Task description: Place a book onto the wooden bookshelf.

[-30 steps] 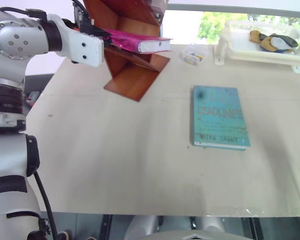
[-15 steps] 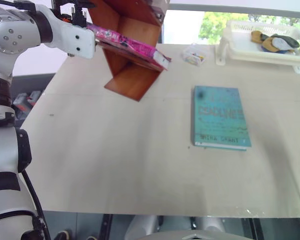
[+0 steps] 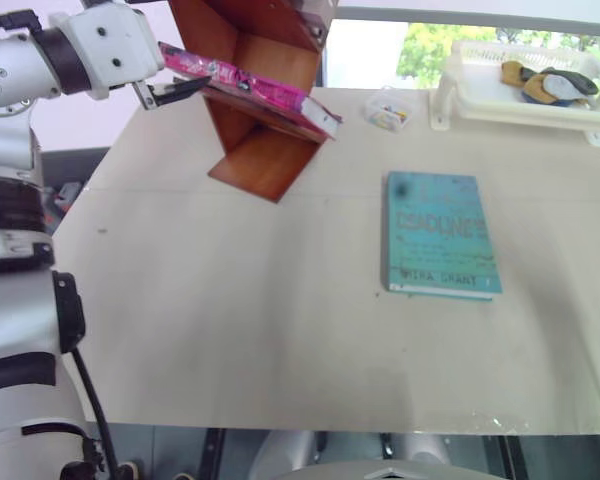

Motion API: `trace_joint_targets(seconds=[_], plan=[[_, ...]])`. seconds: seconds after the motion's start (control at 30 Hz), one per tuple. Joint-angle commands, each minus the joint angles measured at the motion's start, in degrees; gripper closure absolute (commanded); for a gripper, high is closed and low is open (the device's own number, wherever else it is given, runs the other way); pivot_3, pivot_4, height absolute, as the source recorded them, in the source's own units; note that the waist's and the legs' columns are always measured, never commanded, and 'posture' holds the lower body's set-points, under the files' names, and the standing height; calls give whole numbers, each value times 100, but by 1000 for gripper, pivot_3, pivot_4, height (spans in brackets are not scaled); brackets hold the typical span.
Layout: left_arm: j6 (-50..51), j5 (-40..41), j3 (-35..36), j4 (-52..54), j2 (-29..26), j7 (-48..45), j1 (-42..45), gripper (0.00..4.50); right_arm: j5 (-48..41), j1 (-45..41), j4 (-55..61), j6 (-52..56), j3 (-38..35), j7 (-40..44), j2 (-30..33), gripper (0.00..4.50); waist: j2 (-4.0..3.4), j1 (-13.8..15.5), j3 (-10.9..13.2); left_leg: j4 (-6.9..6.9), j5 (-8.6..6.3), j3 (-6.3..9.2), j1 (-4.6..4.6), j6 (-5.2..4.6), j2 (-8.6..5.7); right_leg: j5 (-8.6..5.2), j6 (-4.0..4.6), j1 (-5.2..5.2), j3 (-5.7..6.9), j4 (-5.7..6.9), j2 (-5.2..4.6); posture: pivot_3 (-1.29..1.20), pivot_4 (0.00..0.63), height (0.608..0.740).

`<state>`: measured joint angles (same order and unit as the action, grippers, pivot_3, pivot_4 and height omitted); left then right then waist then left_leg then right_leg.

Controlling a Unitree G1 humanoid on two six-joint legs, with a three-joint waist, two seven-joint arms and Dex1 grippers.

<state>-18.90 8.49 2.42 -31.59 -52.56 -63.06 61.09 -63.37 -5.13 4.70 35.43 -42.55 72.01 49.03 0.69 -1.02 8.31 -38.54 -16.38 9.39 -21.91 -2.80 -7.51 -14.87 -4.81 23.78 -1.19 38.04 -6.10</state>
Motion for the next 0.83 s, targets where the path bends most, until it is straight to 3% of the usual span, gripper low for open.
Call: trace_joint_targets(seconds=[0.03, 0.23, 0.47, 0.67, 0.83], plan=[[2144, 1769, 832, 1625, 42, -89, -892, 53, 20, 143, 143, -107, -219, 67, 21, 0, -1, -12, -1, 3, 0, 3, -4, 0, 1, 0, 0, 0, 2, -10, -1, 0, 150, 740], [4774, 3448, 1212, 3761, -47, 9, -3116, 53, 644, 759, 20, -427, -94, 481, 110, 0, -11, -54, -7, 8, -1, 0, 7, -1, 4, 0, 1, -5, -9, -9, -10, 0, 150, 740], [4766, 2573, 871, 4102, 306, 691, -4989, 53, 2268, 1785, -587, -1889, 278, 994, 39, 0, -23, 64, -14, 13, 0, -26, 34, 3, 11, 4, 7, -21, -30, -8, -1, 0, 150, 740], [4508, 1758, 245, 4209, 583, 995, -5475, 53, 3000, 2052, -1484, -2915, 197, 1097, 179, 0, -26, 119, -16, 21, -1, -45, 44, 2, 12, 6, 3, -24, -45, -15, -1, 0, 150, 740], [4442, 1633, -48, 4363, 822, 994, -5679, 53, 3058, 2297, -1590, -3131, 24, 1060, 174, 0, -32, 136, -19, 26, -1, -49, 45, 2, 15, 6, 4, -22, -51, -18, -1, 0, 150, 740]])
